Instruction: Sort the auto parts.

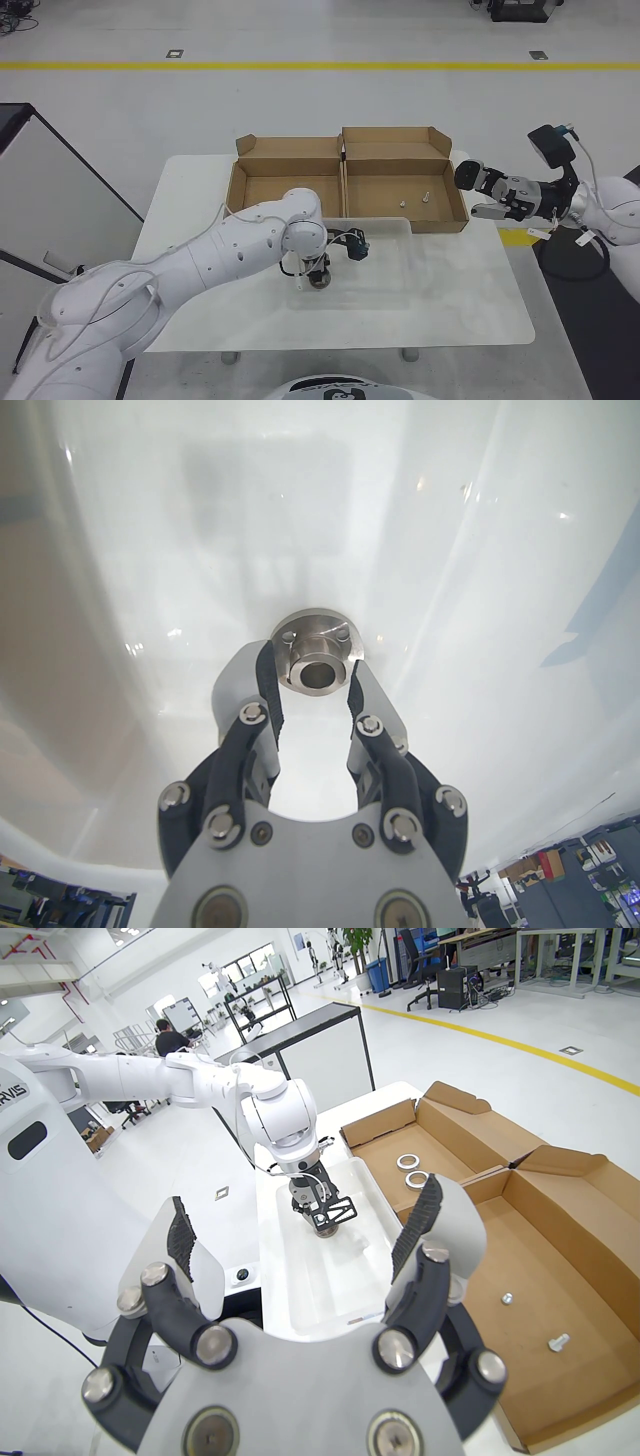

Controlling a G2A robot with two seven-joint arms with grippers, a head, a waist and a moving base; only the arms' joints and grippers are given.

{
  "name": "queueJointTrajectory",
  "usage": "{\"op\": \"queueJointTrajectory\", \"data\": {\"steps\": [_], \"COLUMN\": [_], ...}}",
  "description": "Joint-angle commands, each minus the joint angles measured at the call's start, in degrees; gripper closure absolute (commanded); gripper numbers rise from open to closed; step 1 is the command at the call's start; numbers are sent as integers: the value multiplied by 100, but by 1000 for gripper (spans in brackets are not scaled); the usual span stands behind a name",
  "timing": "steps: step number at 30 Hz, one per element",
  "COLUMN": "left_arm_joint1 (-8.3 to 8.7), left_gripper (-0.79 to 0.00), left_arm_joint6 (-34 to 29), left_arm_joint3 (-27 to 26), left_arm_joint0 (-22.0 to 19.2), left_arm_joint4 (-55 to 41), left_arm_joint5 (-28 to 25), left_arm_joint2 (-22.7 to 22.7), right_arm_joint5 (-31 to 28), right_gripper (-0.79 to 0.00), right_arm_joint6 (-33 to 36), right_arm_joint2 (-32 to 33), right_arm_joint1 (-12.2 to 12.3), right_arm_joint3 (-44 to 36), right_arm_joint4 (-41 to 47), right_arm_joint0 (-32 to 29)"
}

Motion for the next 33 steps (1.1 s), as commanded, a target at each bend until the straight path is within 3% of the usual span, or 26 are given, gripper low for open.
{"op": "queueJointTrajectory", "data": {"steps": [1, 10, 14, 18, 33], "left_arm_joint1": [-23, -197, -272, -297, -251], "left_gripper": [-268, -203, -231, -332, -354], "left_arm_joint6": [-1, 33, 32, 14, -7], "left_arm_joint3": [37, 273, 357, 364, 419], "left_arm_joint0": [-12, -82, -112, -134, -88], "left_arm_joint4": [43, 155, 150, 84, -3], "left_arm_joint5": [2, -32, -32, -13, 8], "left_arm_joint2": [0, 0, 0, 0, 0], "right_arm_joint5": [0, 0, 0, 0, 0], "right_gripper": [-785, -785, -785, -785, -785], "right_arm_joint6": [0, 0, 0, 0, 0], "right_arm_joint2": [0, 0, 0, 0, 0], "right_arm_joint1": [0, 0, 0, 0, 0], "right_arm_joint3": [0, 0, 0, 0, 0], "right_arm_joint4": [0, 0, 0, 0, 0], "right_arm_joint0": [0, 0, 0, 0, 0]}}
